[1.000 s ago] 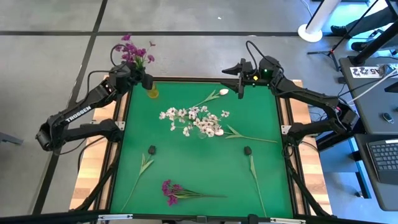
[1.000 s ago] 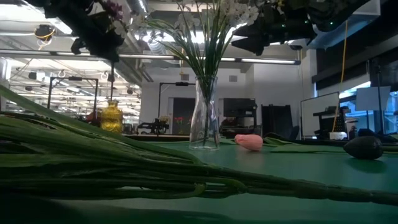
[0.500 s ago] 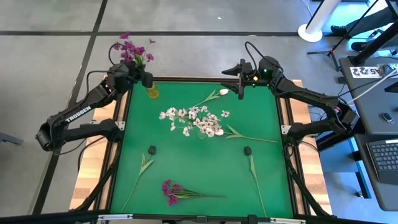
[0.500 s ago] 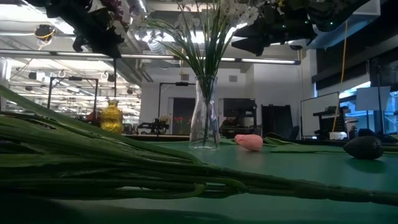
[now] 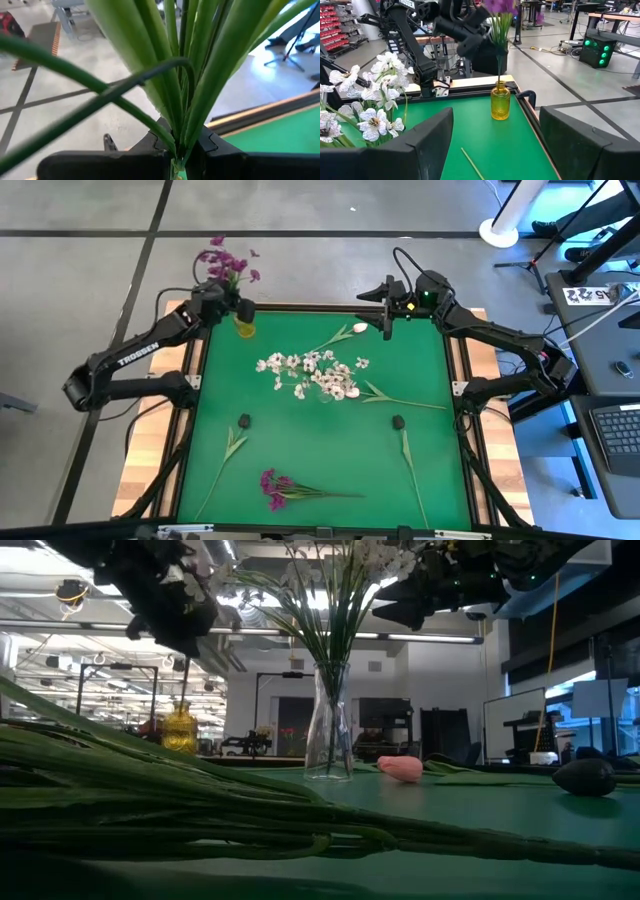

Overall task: Sort flowers into vase by color
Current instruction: Put the top purple flowers into the yellow vase

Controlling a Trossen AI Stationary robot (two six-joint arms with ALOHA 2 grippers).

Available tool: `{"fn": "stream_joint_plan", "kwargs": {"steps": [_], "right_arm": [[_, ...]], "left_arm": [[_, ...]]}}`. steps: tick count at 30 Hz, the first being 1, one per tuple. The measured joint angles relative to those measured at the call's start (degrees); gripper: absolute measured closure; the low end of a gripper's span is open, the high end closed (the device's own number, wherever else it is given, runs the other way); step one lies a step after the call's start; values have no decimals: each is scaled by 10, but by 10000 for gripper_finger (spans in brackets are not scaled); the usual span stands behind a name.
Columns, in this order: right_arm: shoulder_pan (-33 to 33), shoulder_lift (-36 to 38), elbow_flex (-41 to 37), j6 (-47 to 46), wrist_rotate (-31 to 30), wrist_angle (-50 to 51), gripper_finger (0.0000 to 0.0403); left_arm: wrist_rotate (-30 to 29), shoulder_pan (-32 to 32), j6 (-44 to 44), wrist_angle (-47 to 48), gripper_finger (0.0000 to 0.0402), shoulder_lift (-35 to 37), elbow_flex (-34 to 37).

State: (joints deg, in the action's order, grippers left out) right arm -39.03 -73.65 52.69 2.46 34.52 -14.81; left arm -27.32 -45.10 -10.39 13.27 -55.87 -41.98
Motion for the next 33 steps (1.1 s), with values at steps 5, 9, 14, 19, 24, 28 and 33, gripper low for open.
{"fn": "stream_joint_plan", "kwargs": {"steps": [5, 9, 14, 19, 24, 28, 33], "right_arm": [[0, 0, 0, 0, 0, 0, 110], [0, 0, 0, 0, 0, 0, 110], [0, 0, 0, 0, 0, 0, 110], [0, 0, 0, -5, 2, 1, 110], [0, 0, 0, -6, 7, 6, 110], [0, 0, 0, -7, 7, 17, 110], [0, 0, 0, -7, 7, 26, 110]], "left_arm": [[0, 0, -7, 9, 387, -36, 0], [7, 0, -17, 29, 387, -46, 0], [33, 0, -37, 61, 387, -45, 0], [44, 2, -50, 87, 387, -45, 0], [44, 9, -56, 89, 387, -45, 0], [44, 12, -62, 87, 387, -44, 13], [44, 17, -71, 19, 387, -38, 76]]}}
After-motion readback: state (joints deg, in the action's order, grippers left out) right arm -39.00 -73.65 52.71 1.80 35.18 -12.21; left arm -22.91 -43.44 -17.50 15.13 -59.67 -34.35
